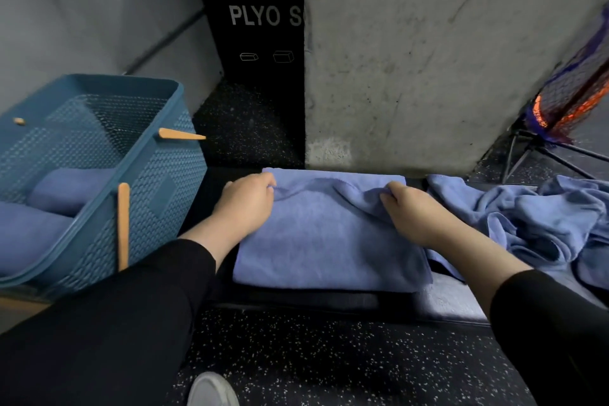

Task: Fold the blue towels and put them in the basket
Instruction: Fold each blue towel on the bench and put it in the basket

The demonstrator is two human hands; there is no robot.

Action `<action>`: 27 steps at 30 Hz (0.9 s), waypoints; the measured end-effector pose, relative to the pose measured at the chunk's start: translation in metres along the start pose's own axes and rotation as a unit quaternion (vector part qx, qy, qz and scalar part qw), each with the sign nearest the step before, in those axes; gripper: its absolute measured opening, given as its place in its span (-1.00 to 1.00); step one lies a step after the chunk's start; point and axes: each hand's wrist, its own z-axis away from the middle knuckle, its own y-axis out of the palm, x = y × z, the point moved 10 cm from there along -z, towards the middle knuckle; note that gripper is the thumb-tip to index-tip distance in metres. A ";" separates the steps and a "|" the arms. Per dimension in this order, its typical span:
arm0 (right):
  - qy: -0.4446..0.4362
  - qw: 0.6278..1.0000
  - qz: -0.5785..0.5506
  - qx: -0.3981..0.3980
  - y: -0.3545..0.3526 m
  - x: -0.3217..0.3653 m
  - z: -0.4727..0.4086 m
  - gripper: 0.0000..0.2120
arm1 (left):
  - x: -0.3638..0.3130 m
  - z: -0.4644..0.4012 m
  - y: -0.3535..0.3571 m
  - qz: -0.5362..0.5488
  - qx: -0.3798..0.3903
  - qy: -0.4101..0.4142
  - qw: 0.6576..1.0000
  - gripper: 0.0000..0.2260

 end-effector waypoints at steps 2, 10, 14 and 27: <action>0.002 1.000 0.000 0.019 0.002 0.002 0.005 -0.71 | -0.004 0.012 0.001 -0.027 0.018 0.014 0.999 -0.83; 0.001 0.996 0.057 0.067 0.006 0.020 0.058 -0.80 | -0.007 0.073 -0.006 -0.078 0.091 0.018 0.993 -0.79; 0.005 0.998 0.020 0.063 0.009 0.018 0.083 -0.78 | -0.004 0.095 -0.014 -0.066 0.105 0.011 0.992 -0.83; 0.050 0.955 -0.237 -0.172 -0.090 0.005 0.077 -0.73 | -0.017 0.067 -0.100 0.152 -0.101 -0.018 0.983 -0.87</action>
